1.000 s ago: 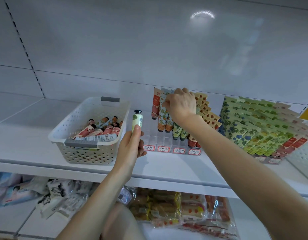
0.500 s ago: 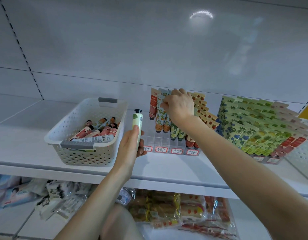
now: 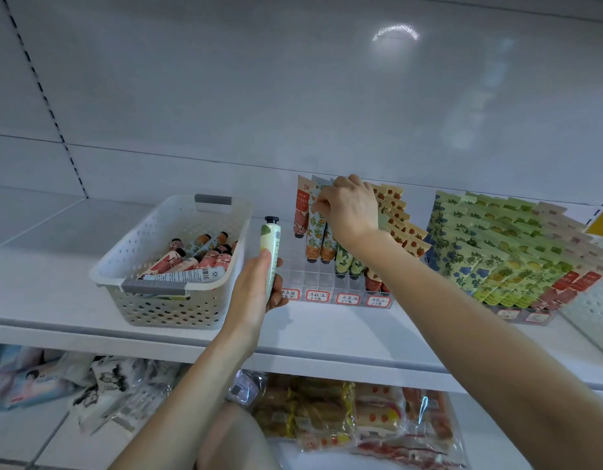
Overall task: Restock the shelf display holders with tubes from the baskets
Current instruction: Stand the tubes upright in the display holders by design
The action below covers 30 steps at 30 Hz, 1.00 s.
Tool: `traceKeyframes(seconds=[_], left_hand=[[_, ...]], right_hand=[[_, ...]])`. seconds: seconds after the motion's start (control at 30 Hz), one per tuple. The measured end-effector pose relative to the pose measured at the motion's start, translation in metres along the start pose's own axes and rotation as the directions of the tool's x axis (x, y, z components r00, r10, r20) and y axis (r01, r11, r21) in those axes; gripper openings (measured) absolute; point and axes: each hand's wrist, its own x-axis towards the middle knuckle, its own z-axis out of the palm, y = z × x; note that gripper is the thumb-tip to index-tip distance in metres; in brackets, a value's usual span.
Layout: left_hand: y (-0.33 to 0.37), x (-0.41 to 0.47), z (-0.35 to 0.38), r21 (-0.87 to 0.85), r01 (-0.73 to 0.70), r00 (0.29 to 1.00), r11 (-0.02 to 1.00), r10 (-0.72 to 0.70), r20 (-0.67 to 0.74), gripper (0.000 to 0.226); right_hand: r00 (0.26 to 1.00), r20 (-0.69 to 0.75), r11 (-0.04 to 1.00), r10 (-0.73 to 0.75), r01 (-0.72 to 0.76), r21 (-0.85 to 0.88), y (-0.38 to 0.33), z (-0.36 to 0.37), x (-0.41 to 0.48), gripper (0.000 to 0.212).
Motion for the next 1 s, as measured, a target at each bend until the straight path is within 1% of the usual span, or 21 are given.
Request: traceKeyframes(seconds=[0.1, 0.33, 0.53, 0.6, 0.67, 0.73, 0.77, 0.8, 0.87, 0.9, 0.93, 1.0], left_hand=[[0.0, -0.001, -0.002, 0.009, -0.017, 1.0, 1.0, 0.017, 0.014, 0.03], [0.001, -0.004, 0.001, 0.011, -0.034, 0.999, 0.999, 0.034, 0.018, 0.029], [0.003, -0.004, 0.001, 0.015, -0.028, 0.999, 0.999, 0.028, 0.021, 0.028], [0.004, -0.004, 0.0, 0.023, -0.034, 0.999, 0.999, 0.034, 0.017, 0.026], [0.005, -0.003, -0.001, 0.057, -0.047, 0.999, 0.997, 0.047, 0.005, 0.019], [0.006, -0.004, -0.003, 0.112, -0.081, 0.997, 0.99, 0.081, 0.001, 0.01], [0.007, -0.005, -0.003, 0.142, -0.109, 0.994, 0.984, 0.109, 0.008, 0.005], [0.008, -0.005, -0.004, 0.182, -0.153, 0.988, 0.971, 0.153, 0.018, 0.007], [0.01, -0.005, -0.006, 0.266, -0.271, 0.962, 0.925, 0.268, 0.047, 0.017], [0.012, -0.005, -0.007, 0.31, -0.327, 0.944, 0.893, 0.324, 0.063, 0.02], [0.016, -0.006, -0.007, 0.351, -0.375, 0.925, 0.858, 0.37, 0.084, 0.021], [0.024, -0.007, -0.008, 0.396, -0.444, 0.894, 0.804, 0.428, 0.134, 0.023]], right_hand=[[1.0, -0.004, 1.0, 0.008, -0.008, 0.008, 0.001, 0.002, 0.0, 0.027], [0.999, 0.042, 1.0, 0.021, -0.021, -0.008, 0.001, 0.003, 0.001, 0.027], [1.0, 0.018, 1.0, 0.015, -0.015, 0.009, 0.006, 0.005, 0.002, 0.028], [0.999, -0.041, 0.999, 0.001, 0.001, 0.046, 0.009, 0.007, 0.0, 0.03], [0.988, -0.155, 0.991, -0.003, 0.024, 0.131, 0.011, 0.007, -0.002, 0.039], [0.963, -0.264, 0.974, 0.055, 0.007, 0.227, 0.013, 0.002, 0.0, 0.044], [0.965, -0.244, 0.952, 0.096, -0.017, 0.306, 0.012, -0.004, 0.001, 0.044], [0.973, -0.188, 0.916, 0.133, -0.048, 0.397, 0.011, -0.01, 0.002, 0.044], [0.99, -0.009, 0.783, 0.144, -0.108, 0.612, 0.007, -0.029, 0.0, 0.041], [0.992, 0.072, 0.71, 0.105, -0.126, 0.692, 0.003, -0.04, -0.003, 0.039], [0.987, 0.153, 0.66, 0.041, -0.141, 0.738, 0.0, -0.048, -0.007, 0.038], [0.952, 0.285, 0.608, -0.111, -0.162, 0.777, -0.006, -0.058, -0.016, 0.029]])
